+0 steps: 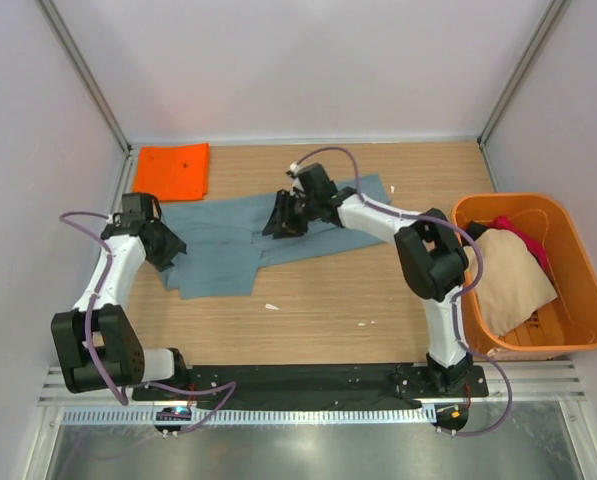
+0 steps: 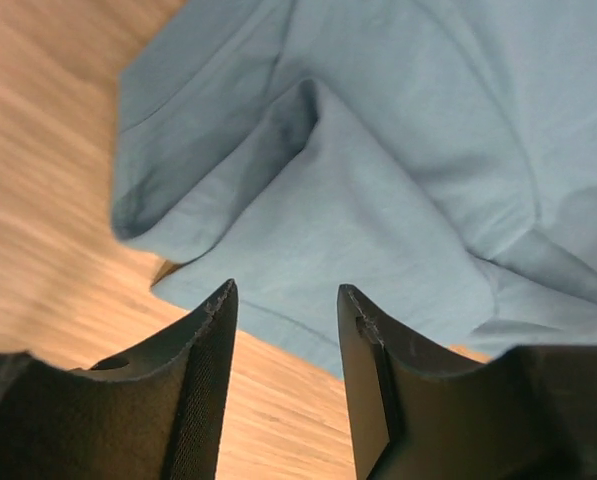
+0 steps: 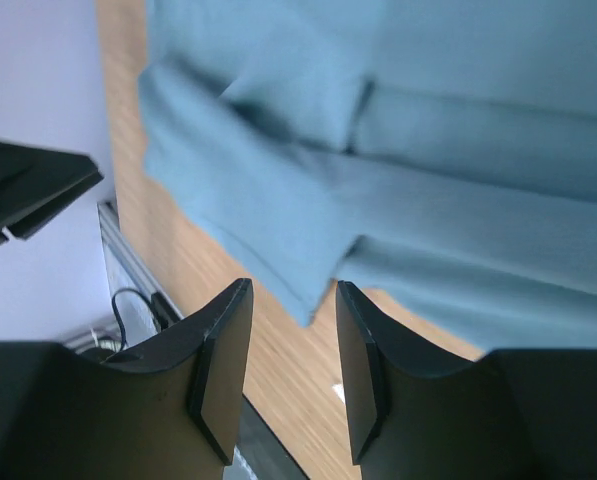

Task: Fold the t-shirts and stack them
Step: Fold the tshirt

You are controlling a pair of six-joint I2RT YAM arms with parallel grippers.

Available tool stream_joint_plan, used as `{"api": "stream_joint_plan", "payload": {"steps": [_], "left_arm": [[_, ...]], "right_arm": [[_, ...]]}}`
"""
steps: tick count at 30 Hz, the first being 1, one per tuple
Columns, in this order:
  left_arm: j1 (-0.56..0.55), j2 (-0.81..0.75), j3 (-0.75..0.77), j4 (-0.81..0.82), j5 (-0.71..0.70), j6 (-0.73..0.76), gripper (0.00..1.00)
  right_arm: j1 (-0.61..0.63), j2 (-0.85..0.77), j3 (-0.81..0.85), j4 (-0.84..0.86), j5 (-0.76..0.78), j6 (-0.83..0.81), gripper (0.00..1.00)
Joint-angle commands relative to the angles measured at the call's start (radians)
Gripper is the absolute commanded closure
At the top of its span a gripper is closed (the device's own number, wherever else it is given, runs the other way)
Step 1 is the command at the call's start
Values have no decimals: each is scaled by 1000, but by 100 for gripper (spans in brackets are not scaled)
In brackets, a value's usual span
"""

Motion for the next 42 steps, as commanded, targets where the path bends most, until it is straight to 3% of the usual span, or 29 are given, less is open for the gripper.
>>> {"api": "stream_joint_plan", "payload": {"steps": [1,5,10,30,35,42], "left_arm": [[-1,-33,-14,-109,-77,-69,57],[-1,-79,-83,-213,-156,-166,69],[-1,-154,-172,-226,-174,-228,63],[1,2,-220,-40,-146,-139,56],[1,34,-228,-20,-128,-137,56],[1,76,-243,33,-111,-123,67]], "right_arm": [[80,-5,-27,127,-43,62,55],[163,-42,-98,46,15,-14,53],[248,-74,-150,-18,74,-70,51],[289,87,-63,-16,83,-22,51],[306,119,-26,-47,94,-15,51],[328,142,-3,-94,126,-10,54]]}}
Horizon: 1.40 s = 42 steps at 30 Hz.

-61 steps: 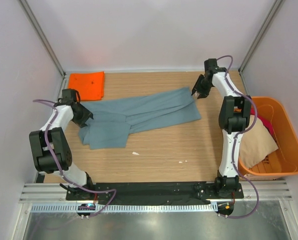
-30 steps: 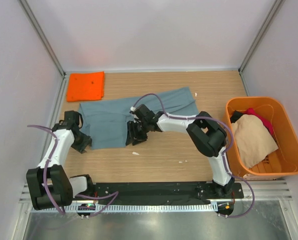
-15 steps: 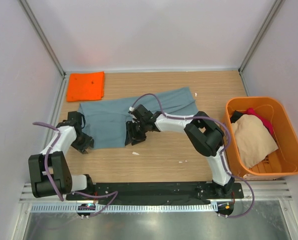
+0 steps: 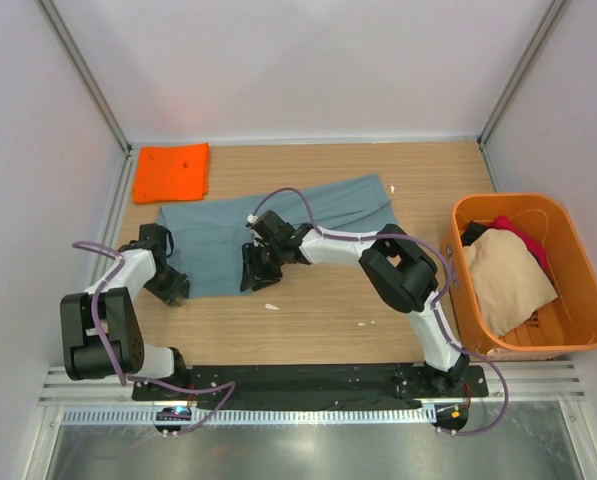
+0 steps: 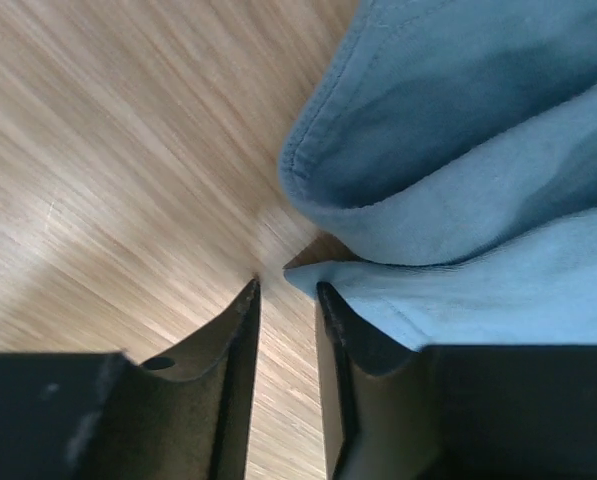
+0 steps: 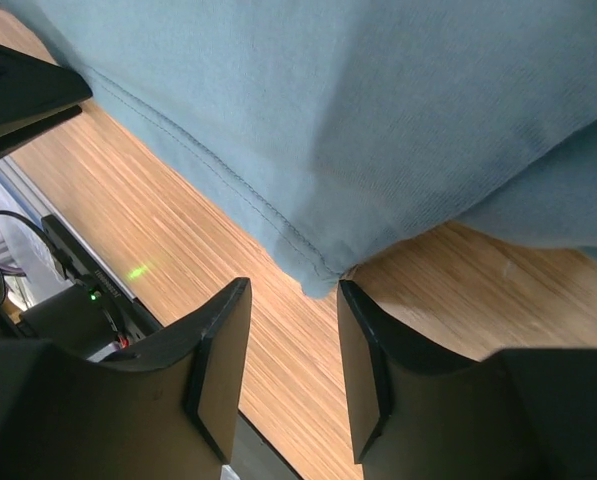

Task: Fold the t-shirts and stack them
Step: Fold the tshirt

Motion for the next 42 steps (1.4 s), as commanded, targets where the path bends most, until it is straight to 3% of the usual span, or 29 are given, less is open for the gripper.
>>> {"api": "stream_joint_plan", "payload": {"steps": [1,7,10,12,18,27,42], "left_arm": [[2,22,2,55,3,20,72],[1,34,12,70,3,41,94],[1,27,17,65,15,44,99],[1,10,23,58,24,44,100],[-1,-70,96,18,12,53,100],[-27,-82,290,-8,-3,86,100],[-30,137,491,102,-6,110,100]], "right_arm": [[20,38,32,-60,54,4,55],[34,69,68,-111,103,10,63],[36,84,75,-117,117,18,77],[37,85,77,-109,129,16,86],[25,43,117,-115,127,-16,98],[-36,5,264,-106,120,-36,99],[-191,196,583,-101,28,-82,99]]}}
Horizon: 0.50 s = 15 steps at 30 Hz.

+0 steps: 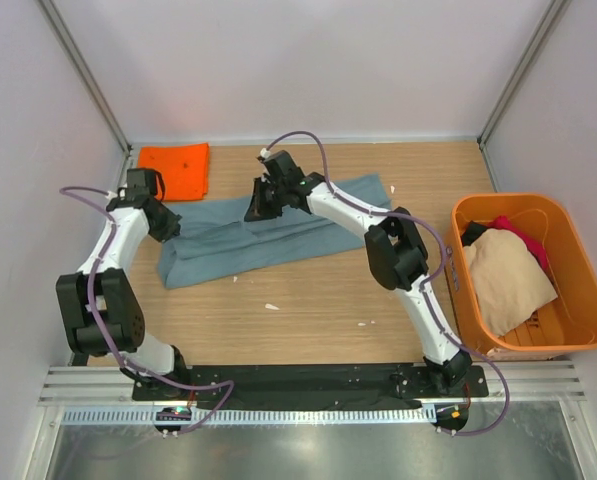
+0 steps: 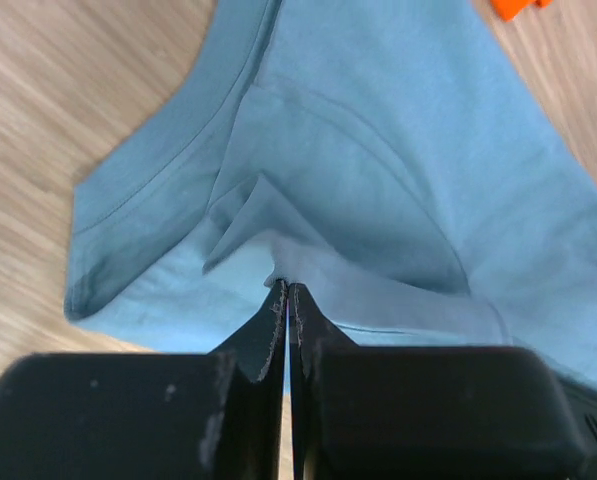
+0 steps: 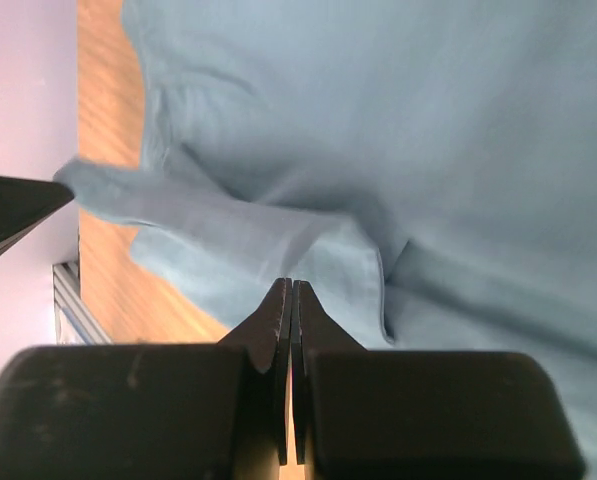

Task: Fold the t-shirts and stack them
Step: Fold the tshirt

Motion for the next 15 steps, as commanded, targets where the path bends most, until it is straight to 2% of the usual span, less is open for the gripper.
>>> {"api": "stream_joint_plan", "payload": {"steps": [1,6,11,15], "left_arm": [[-2,20,68,57,-34,24,100],[-2,70,105,110,-17,24,100],[-2,135,178,141,70,24,100],[-4,181,220,160,126,37,100]], "right_arm": [[-15,46,91,39,-49,-39,99],[-41,78,155,62,-74,-29,98],[-60,80,159,67,-88,-32,99],[-90,72,135,82,-112,-20,92]]}}
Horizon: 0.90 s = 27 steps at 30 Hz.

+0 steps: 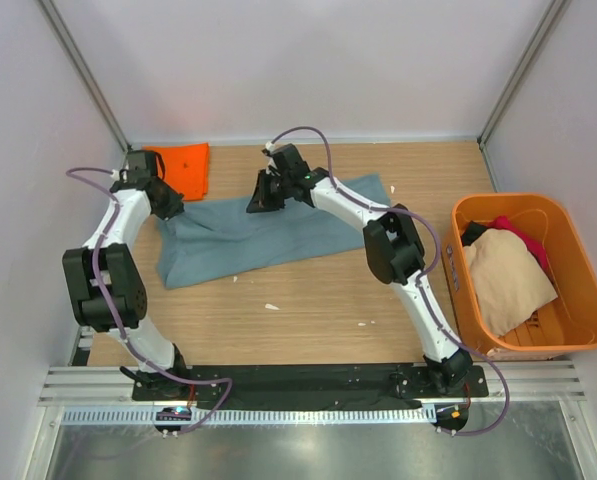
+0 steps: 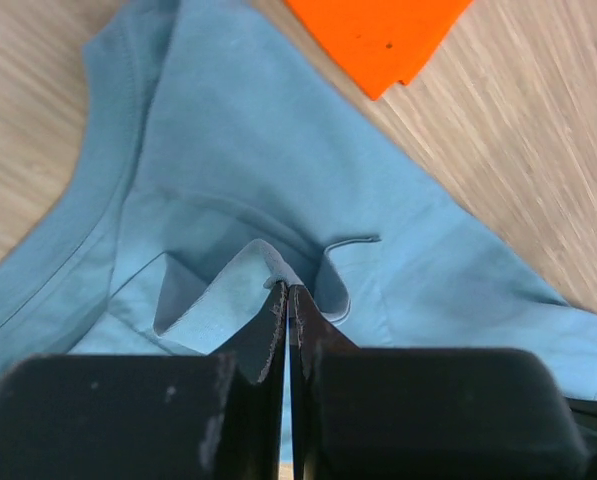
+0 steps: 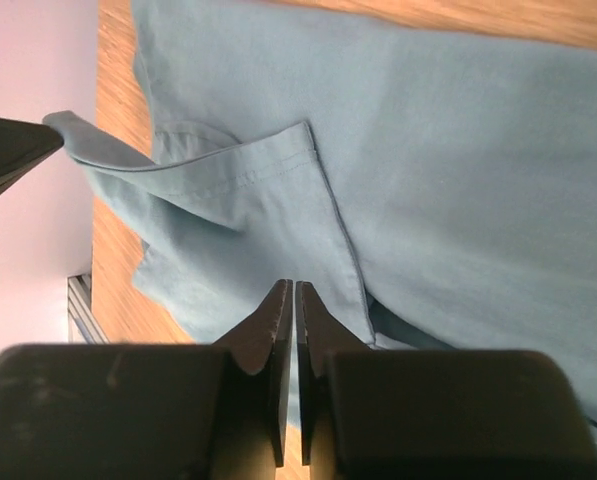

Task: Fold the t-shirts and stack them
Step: Fold the tshirt

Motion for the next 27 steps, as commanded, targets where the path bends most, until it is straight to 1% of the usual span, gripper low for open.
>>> {"api": "stream_joint_plan", "payload": {"steps": [1,3,4,5,6,7,8,9,10,11,12,13,14,17,21,27], "left_arm": [[-4,35,66,59,76,37,100],[-4,46,86,62,90,42,100],[-4,50,89,64,98,48,100],[-4,54,93,64,104,50,100],[-4,54,101,65,116,53,100],[-4,49,103,62,122,57,100],[-4,37,103,61,118,53,100],[-4,28,98,32,107,42,100],[-4,20,100,6,58,30,100],[-4,12,100,-26,41,-4,100],[-4,-2,100,-95,-17,-18,100],[-4,-9,83,-121,-66,-31,100],[-4,-15,71,-137,-78,-45,100],[-4,-19,23,-174,-79,-74,100],[-4,-12,-32,-194,-57,-125,100],[-4,-15,-65,-177,-48,-116,100]], "right_arm": [[-35,-33,28,40,-44,-13,89],[-45,-31,34,30,-57,-24,82],[-48,-24,36,38,-75,-29,73],[-58,-19,39,49,-133,-35,67],[-59,-12,49,62,-155,-36,63],[-62,10,62,69,-172,-36,54],[-64,22,74,73,-195,-27,52],[-64,34,103,78,-221,-24,52],[-61,59,117,78,-230,-20,52],[-58,68,128,78,-230,-15,52],[-53,77,140,83,-229,-6,52],[-50,91,143,87,-229,-1,53],[-47,97,148,92,-229,0,53],[-26,122,155,101,-227,-15,59],[2,165,166,168,-226,-30,59],[28,205,195,208,-155,-58,58]]}}
